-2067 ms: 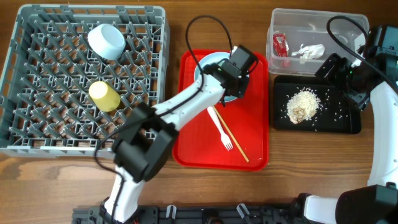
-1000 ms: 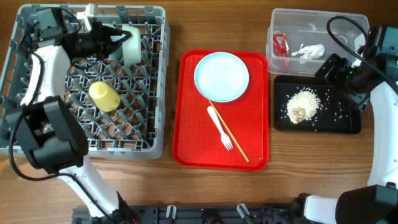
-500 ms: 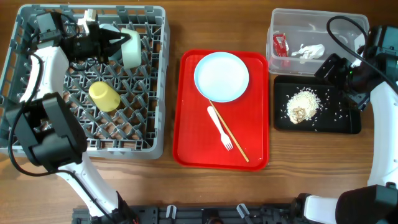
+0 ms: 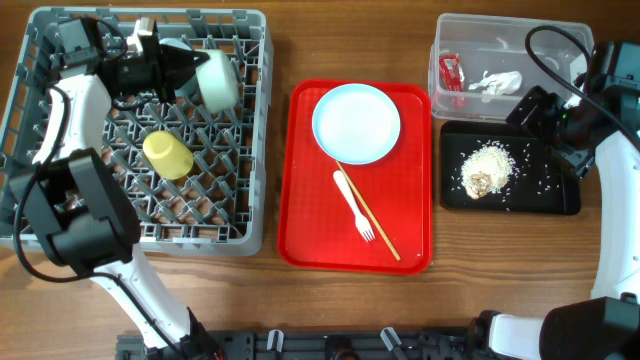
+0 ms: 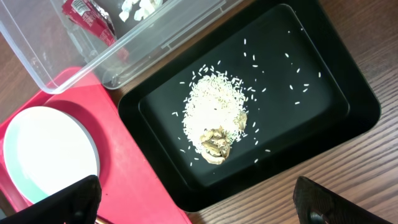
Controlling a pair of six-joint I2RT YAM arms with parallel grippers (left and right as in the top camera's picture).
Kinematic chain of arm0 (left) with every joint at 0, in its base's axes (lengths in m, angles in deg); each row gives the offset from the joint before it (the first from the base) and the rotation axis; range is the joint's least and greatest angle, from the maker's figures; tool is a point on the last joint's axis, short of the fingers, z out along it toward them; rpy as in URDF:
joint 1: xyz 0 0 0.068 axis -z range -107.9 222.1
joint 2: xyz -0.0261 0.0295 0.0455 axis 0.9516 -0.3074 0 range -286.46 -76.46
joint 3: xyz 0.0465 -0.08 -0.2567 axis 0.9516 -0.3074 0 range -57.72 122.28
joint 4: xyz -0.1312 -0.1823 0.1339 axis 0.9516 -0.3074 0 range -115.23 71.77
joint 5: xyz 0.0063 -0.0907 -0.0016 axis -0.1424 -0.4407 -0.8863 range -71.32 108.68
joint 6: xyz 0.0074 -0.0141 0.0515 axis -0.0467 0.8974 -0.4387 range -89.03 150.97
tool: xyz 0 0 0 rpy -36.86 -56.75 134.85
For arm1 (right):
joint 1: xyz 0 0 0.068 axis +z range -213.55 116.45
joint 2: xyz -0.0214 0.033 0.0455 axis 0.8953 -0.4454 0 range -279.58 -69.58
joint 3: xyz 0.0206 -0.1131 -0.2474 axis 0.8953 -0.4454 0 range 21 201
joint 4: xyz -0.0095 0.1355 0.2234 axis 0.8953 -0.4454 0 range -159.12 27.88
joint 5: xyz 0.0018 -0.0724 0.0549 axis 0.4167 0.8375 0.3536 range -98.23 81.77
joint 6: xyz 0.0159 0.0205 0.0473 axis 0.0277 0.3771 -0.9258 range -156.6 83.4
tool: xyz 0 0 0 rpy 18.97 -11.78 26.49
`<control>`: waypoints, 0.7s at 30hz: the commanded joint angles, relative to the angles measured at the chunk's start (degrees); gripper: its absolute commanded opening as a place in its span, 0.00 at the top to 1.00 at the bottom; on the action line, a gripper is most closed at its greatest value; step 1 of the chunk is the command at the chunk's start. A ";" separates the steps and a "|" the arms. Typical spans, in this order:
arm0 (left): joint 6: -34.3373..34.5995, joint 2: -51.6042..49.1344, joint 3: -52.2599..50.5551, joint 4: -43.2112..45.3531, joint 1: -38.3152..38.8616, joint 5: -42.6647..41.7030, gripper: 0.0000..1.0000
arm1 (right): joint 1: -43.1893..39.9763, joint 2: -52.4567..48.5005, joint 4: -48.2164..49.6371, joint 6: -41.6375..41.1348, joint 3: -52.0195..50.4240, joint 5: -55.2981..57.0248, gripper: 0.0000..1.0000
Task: Sort waste into correct bins and load items into the dishwasher rack
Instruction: 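Carry the green bowl with the left gripper into the rack, then open the left gripper and release the green bowl in the rack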
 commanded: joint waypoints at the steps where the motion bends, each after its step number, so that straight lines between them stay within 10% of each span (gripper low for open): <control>1: 3.43 -1.60 -0.09 0.11 0.31 -1.81 0.96 | -0.13 0.37 0.13 0.37 0.31 -0.92 0.00; 18: -7.10 -1.60 -0.09 -4.44 -2.38 19.76 0.95 | -0.13 0.37 -0.07 0.48 0.31 -0.92 0.00; 21: -9.53 -1.57 -0.09 -5.99 -4.39 19.74 0.80 | -0.13 0.37 -0.04 0.46 0.31 -0.90 0.00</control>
